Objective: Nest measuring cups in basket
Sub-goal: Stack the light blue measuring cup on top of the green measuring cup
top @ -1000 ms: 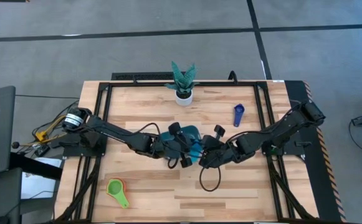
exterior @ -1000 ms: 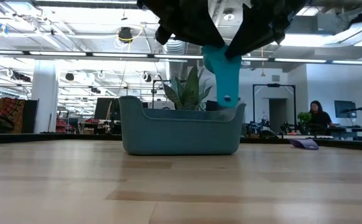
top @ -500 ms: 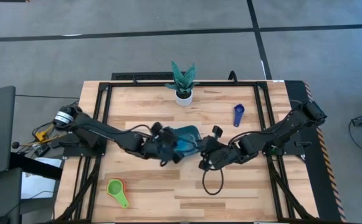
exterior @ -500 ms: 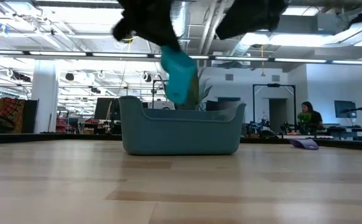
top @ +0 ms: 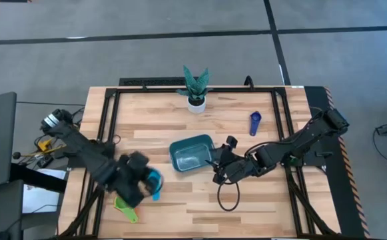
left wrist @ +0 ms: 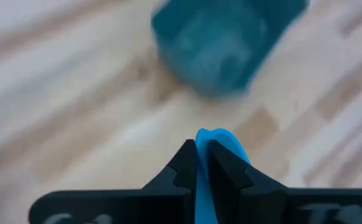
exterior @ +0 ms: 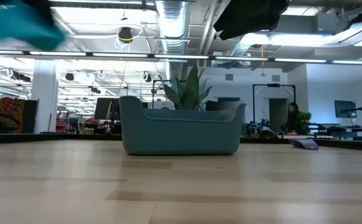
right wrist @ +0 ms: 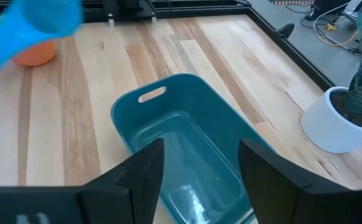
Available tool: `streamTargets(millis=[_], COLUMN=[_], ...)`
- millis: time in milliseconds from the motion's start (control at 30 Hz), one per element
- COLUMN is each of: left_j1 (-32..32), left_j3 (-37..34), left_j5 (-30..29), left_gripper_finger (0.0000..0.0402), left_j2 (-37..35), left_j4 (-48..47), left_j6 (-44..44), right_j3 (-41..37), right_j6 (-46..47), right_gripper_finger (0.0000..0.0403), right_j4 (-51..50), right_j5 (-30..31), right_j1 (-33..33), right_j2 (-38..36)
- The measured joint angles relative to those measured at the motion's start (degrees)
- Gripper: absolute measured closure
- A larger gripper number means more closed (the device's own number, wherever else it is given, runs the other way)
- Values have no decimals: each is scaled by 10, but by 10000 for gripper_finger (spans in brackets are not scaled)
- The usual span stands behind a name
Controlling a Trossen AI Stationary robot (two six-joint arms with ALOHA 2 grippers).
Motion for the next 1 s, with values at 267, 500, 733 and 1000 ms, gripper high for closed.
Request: streamTargets(millis=[267, 500, 733, 1000], left_j1=[-151, -215, -223, -224], left_j3=[-16, -42, -43, -43], left_j5=[96, 124, 164, 169], left_gripper_finger=[391, 390, 387, 386], left_j2=[2, 2, 2, 20], left_j4=[-69, -51, -78, -80], left_j6=[-235, -311, -308, -314], right_j3=[-1, -1, -1, -1], right_j6=[0, 1, 5, 5], right_gripper_finger=[179, 177, 179, 179], right_j4=[1, 5, 5, 4], right_j5=[0, 0, 0, 0], right_j1=[12, 11, 11, 11], right_j2=[0, 0, 0, 0])
